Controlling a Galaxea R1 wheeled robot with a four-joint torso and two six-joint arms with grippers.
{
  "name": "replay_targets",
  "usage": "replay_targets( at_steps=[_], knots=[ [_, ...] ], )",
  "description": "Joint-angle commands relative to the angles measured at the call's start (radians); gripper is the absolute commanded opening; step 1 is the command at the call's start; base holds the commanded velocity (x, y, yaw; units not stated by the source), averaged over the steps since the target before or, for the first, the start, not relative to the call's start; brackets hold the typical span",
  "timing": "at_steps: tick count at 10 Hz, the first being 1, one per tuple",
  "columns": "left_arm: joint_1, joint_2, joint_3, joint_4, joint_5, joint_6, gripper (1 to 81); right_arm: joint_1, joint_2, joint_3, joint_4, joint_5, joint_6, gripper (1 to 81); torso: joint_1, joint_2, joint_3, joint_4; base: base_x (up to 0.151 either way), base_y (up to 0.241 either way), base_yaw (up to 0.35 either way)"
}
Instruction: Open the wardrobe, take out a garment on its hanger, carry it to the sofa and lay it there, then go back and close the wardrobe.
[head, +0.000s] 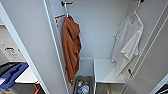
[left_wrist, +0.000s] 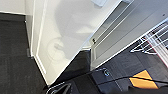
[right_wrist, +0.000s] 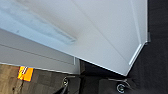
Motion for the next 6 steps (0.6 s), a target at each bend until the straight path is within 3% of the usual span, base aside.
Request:
replay_targets(
  at_steps=[1,6],
  knots=[
    [0.120,0.177,-0.331,-0.095,-0.197,-0.053,81.1,-0.016,0.058,-0.254,0.111,0.010,0.114,81.1,0.000,0.000,0.000,0.000,0.000,0.000,0.000],
    [0.137,0.528,-0.761,-0.094,-0.063,-0.124,81.1,-0.162,0.351,-0.516,0.096,-0.012,0.124,81.1,-0.002,-0.001,0.000,0.000,0.000,0.000,0.000]
  ],
)
